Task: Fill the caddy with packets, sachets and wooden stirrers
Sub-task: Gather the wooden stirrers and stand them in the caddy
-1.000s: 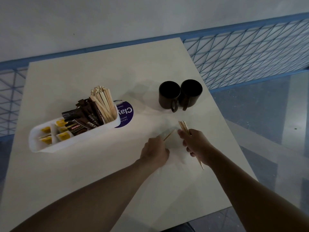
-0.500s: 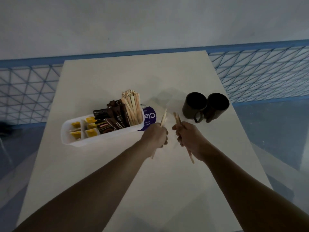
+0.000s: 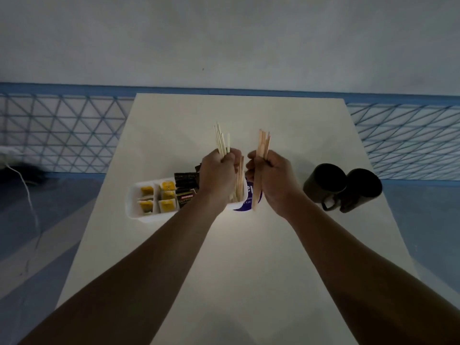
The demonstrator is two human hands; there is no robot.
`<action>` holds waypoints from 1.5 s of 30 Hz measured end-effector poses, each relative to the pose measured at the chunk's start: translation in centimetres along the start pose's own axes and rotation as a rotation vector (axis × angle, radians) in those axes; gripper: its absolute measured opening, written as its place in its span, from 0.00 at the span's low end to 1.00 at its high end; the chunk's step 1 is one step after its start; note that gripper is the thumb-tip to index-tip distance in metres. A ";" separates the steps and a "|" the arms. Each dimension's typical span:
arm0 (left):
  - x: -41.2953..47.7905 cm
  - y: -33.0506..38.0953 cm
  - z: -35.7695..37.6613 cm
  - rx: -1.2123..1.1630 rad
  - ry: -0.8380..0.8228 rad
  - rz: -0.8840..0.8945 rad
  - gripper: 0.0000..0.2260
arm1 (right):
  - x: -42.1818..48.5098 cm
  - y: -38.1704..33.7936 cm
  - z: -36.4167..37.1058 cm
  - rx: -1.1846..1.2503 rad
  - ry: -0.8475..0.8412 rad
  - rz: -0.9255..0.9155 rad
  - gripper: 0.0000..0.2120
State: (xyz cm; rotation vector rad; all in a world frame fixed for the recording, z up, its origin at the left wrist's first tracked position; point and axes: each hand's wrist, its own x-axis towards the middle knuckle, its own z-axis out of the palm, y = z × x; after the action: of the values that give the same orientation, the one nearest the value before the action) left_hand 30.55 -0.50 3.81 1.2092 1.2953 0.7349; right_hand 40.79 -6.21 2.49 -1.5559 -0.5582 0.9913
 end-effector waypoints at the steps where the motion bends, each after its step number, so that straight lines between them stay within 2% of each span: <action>1: 0.0 0.0 0.0 -0.011 0.016 0.019 0.10 | 0.2 -0.2 0.4 0.010 0.002 -0.024 0.12; 5: 0.4 -0.7 0.2 0.023 0.068 0.085 0.09 | 1.2 -0.4 1.7 0.018 0.031 -0.096 0.11; 10: 0.6 -2.2 0.7 0.040 0.079 0.057 0.08 | 1.9 0.4 2.6 0.018 0.012 -0.118 0.11; 17: 0.2 -3.5 1.1 0.166 0.133 0.082 0.01 | 1.9 3.0 2.8 -0.022 0.023 -0.046 0.12; 22: 0.1 -3.8 1.0 0.214 0.132 0.124 0.04 | 1.8 3.6 2.2 -0.215 0.025 -0.050 0.12; 27: 0.3 -2.4 0.6 0.231 0.131 0.147 0.12 | 1.8 3.5 1.7 -0.491 0.008 -0.110 0.09; 30: 0.6 -1.6 -0.1 0.298 0.094 0.184 0.17 | 1.9 3.2 1.6 -0.658 0.024 -0.165 0.11; 37: 1.5 -1.1 -2.5 0.558 0.043 0.292 0.16 | 2.0 2.6 1.3 -0.778 0.035 -0.298 0.13; 42: 2.6 -0.9 -3.1 0.696 -0.031 0.269 0.27 | 2.4 2.5 1.2 -0.809 0.040 -0.370 0.29; 45: 3.2 -0.6 -3.0 0.785 -0.096 0.238 0.24 | 2.7 2.4 1.2 -0.906 -0.037 -0.429 0.37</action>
State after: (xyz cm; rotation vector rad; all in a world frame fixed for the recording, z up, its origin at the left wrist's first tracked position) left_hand 28.21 3.10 2.70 2.0255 1.4190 0.3122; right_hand 40.86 -3.99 -0.53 -2.0564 -1.4330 0.4291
